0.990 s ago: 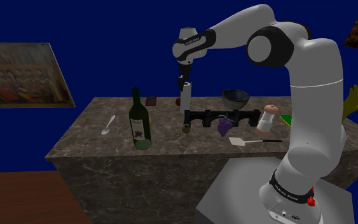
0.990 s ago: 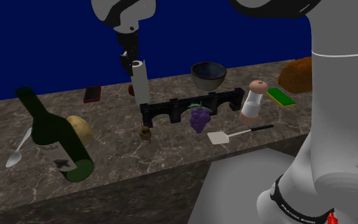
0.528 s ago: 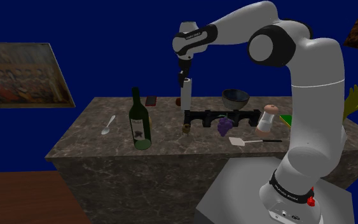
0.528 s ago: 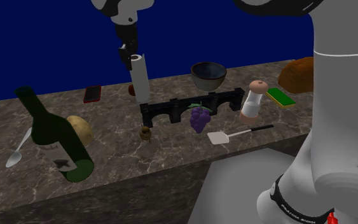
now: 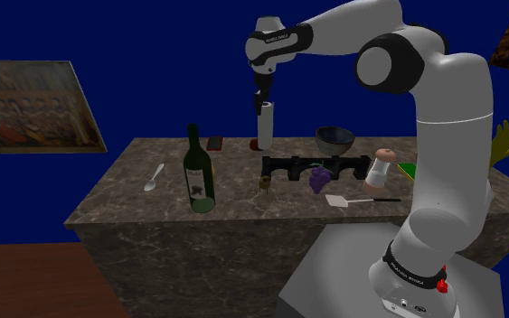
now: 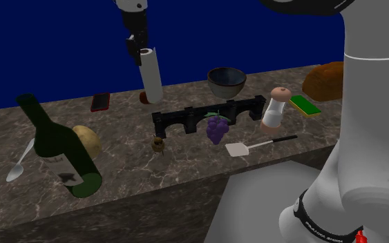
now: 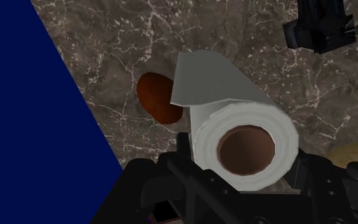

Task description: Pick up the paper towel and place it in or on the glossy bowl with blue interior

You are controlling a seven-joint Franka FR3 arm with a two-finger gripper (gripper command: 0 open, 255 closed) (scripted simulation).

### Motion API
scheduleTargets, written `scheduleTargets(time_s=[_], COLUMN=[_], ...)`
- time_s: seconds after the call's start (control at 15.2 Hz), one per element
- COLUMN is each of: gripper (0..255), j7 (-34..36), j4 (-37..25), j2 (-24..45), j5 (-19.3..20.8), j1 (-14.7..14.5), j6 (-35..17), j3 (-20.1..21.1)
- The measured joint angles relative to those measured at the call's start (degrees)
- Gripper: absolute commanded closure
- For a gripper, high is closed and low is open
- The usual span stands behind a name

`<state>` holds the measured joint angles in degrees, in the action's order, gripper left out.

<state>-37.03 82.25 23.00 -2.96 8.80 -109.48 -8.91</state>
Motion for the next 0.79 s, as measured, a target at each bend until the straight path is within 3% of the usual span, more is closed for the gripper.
scheduleTargets(time_s=[0.79], gripper=[255], j7=[0.02], j4=[-9.69], j2=[0.30], j5=[0.00], j1=[0.38], j6=[9.38], j3=[-0.11])
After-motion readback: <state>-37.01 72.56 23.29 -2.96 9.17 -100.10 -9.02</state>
